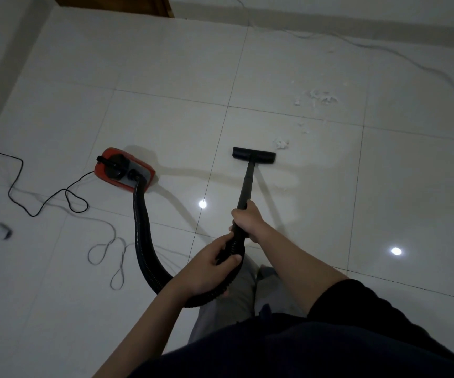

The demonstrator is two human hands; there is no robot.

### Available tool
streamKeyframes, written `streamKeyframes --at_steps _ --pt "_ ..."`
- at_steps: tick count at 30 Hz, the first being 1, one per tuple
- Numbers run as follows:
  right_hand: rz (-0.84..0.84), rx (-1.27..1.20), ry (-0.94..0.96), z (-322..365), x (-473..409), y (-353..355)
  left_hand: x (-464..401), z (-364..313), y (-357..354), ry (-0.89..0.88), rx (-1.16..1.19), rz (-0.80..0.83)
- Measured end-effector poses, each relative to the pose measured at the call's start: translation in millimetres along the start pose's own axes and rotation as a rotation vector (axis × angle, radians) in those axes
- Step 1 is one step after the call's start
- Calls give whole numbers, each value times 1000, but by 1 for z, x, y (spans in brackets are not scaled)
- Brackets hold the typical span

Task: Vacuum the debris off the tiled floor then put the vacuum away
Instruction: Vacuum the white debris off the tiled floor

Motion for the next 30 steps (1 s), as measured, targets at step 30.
streamKeyframes --at_steps 30 --pt "-129 -33 -7 -116 78 -16 96 75 -67 28 43 90"
Point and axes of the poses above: each hand's wrist, its own x-axis away from the middle knuckle, its own y-axis out of the back of the hand, z = x × y, the point moved 8 cm from there along -x, towards the middle knuckle, and after that the axes turned 13 degrees about x, right-handed, at the moved point
